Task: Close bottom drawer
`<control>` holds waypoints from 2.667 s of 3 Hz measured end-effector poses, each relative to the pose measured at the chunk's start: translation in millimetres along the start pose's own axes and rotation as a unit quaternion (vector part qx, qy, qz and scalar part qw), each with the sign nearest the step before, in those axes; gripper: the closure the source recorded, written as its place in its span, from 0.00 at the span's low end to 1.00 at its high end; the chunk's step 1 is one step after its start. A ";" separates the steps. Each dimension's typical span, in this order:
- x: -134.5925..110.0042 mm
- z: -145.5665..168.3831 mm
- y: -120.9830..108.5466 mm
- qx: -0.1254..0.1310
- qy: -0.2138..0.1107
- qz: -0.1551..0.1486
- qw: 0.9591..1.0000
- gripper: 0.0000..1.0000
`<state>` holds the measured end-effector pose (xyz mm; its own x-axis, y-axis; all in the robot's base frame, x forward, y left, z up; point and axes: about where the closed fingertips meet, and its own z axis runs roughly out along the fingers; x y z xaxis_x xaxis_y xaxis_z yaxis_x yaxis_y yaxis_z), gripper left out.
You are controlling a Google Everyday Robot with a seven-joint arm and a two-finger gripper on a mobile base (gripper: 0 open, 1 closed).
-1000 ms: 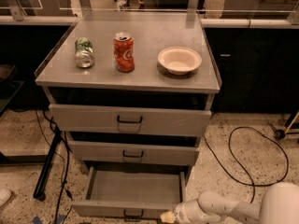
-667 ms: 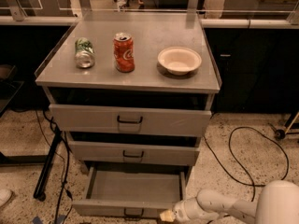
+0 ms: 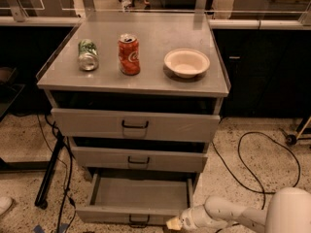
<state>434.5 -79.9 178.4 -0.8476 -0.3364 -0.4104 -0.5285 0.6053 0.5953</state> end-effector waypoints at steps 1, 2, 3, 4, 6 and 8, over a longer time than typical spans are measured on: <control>0.0 0.0 0.0 0.000 0.000 0.000 1.000 0.31; 0.0 0.1 0.0 0.000 0.000 0.000 1.000 0.08; 0.0 0.1 0.1 0.000 0.000 0.000 1.000 0.00; 0.0 0.1 0.1 0.000 0.000 0.000 1.000 0.00; 0.1 0.2 0.1 0.000 0.000 0.000 1.000 0.41; -20.3 3.6 -2.8 -0.042 -0.026 -0.024 0.999 0.88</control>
Offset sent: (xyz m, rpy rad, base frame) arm 0.0000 0.0000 0.0000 0.0000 0.0000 0.0000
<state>453.3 -72.2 182.6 -0.8182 -0.3256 -0.4738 -0.5732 0.5261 0.6282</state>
